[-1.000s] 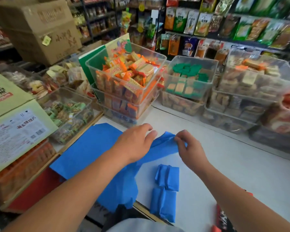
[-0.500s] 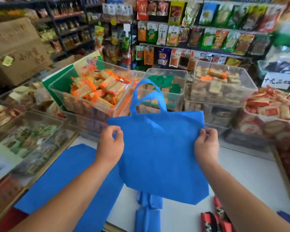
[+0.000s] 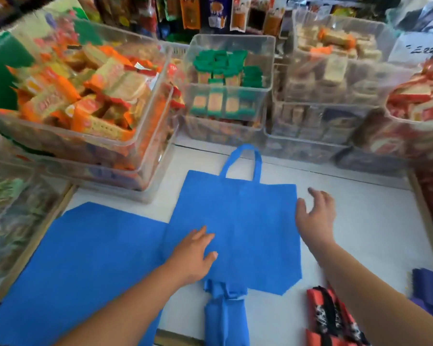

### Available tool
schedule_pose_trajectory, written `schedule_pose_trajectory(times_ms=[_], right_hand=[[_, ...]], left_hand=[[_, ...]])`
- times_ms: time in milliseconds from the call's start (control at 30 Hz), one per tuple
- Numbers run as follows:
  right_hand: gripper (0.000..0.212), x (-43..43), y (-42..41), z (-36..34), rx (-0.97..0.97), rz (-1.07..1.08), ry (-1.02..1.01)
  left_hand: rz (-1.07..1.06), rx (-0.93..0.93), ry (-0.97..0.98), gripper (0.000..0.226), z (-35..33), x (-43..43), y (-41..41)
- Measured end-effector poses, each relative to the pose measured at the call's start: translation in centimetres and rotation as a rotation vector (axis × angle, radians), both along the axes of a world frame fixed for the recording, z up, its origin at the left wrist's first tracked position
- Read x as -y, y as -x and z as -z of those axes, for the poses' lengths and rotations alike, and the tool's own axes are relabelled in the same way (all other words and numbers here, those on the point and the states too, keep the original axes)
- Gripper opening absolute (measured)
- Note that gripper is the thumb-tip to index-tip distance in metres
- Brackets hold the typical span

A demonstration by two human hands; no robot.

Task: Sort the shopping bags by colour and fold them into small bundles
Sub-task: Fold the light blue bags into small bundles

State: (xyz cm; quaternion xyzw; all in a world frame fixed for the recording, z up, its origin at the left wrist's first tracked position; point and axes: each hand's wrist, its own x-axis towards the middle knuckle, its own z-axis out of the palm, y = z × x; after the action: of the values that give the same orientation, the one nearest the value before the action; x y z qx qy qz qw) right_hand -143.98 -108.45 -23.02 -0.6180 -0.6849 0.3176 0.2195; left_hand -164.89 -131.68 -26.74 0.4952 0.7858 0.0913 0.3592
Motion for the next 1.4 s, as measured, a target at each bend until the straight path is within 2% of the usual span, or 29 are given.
schedule_pose_trajectory(times_ms=[67, 133, 200, 233, 300, 400, 500, 533, 600, 667, 733, 833, 933, 1000, 1033, 1100, 1167, 1267, 1333, 1400], right_hand=[[0.039, 2.8, -0.7, 3.2, 0.132, -0.272, -0.008], [0.043, 5.8, -0.8, 5.4, 0.231, -0.485, 0.122], [0.058, 7.4, -0.6, 7.1, 0.323, -0.641, 0.160], [0.071, 7.7, -0.1, 7.8, 0.364, -0.692, 0.150], [0.089, 7.5, 1.2, 8.8, 0.463, -0.753, 0.173], [0.095, 7.4, 2.9, 9.9, 0.559, -0.776, 0.223], [0.102, 7.8, 3.6, 10.7, 0.584, -0.763, 0.230], [0.100, 7.7, 3.7, 11.0, 0.578, -0.747, 0.226], [0.094, 7.5, 4.2, 10.7, 0.547, -0.713, 0.255], [0.094, 7.2, 4.8, 9.5, 0.492, -0.703, 0.358], [0.097, 6.6, 5.1, 7.2, 0.393, -0.707, 0.494], [0.092, 5.4, 4.2, 2.8, 0.244, -0.796, 0.656], [0.068, 4.5, 2.5, 0.7, 0.451, -0.922, 0.436], [0.029, 3.1, 1.3, -0.1, 0.541, -0.848, 0.299], [0.008, 2.2, 0.5, -0.4, 0.494, -0.768, 0.311], [0.013, 0.5, -1.1, -0.8, 0.296, -0.604, 0.440], [0.011, -0.5, -2.1, -0.5, 0.129, -0.441, 0.526], [0.019, -1.2, -2.0, 2.0, 0.064, -0.273, 0.481], [0.022, -1.8, -0.8, 3.2, 0.060, -0.184, 0.434], [0.025, -3.0, 0.3, 4.2, 0.081, -0.147, 0.391]], left_hand=[[0.000, -0.030, 0.031, 0.078, 1.7, 0.1, 0.2], [-0.035, -0.054, -0.047, 0.081, 3.5, 0.2, 1.0], [-0.045, -0.109, -0.134, 0.081, 5.0, 0.4, 2.4], [-0.028, -0.139, -0.117, 0.083, 5.2, 0.5, 3.3], [0.048, -0.168, -0.016, 0.094, 5.1, 0.9, 5.5], [0.230, -0.179, 0.092, 0.109, 5.5, 2.2, 8.5], [0.331, -0.163, 0.052, 0.115, 6.8, 3.7, 10.0], [0.329, -0.146, 0.003, 0.108, 7.2, 4.0, 10.2], [0.205, -0.021, -0.151, 0.079, 7.8, 4.3, 10.7], [0.027, 0.137, -0.240, 0.041, 7.4, 4.0, 10.9], [-0.081, 0.203, -0.273, 0.020, 6.3, 3.2, 11.1], [-0.217, 0.232, -0.286, 0.021, 3.5, 1.1, 11.6], [-0.263, 0.273, -0.330, 0.027, 1.5, -0.8, 12.2], [-0.276, 0.249, -0.363, 0.035, 0.9, -1.7, 12.6], [-0.292, 0.228, -0.376, 0.039, 0.7, -2.2, 13.0], [-0.331, 0.194, -0.386, 0.045, 0.4, -3.1, 13.6], [-0.375, 0.161, -0.400, 0.041, 0.5, -4.3, 13.9], [-0.414, 0.052, -0.441, 0.024, 0.9, -6.3, 13.9], [-0.359, -0.153, -0.449, 0.048, 1.3, -7.3, 13.5], [-0.150, -0.396, -0.502, 0.061, 1.7, -8.0, 12.9]])
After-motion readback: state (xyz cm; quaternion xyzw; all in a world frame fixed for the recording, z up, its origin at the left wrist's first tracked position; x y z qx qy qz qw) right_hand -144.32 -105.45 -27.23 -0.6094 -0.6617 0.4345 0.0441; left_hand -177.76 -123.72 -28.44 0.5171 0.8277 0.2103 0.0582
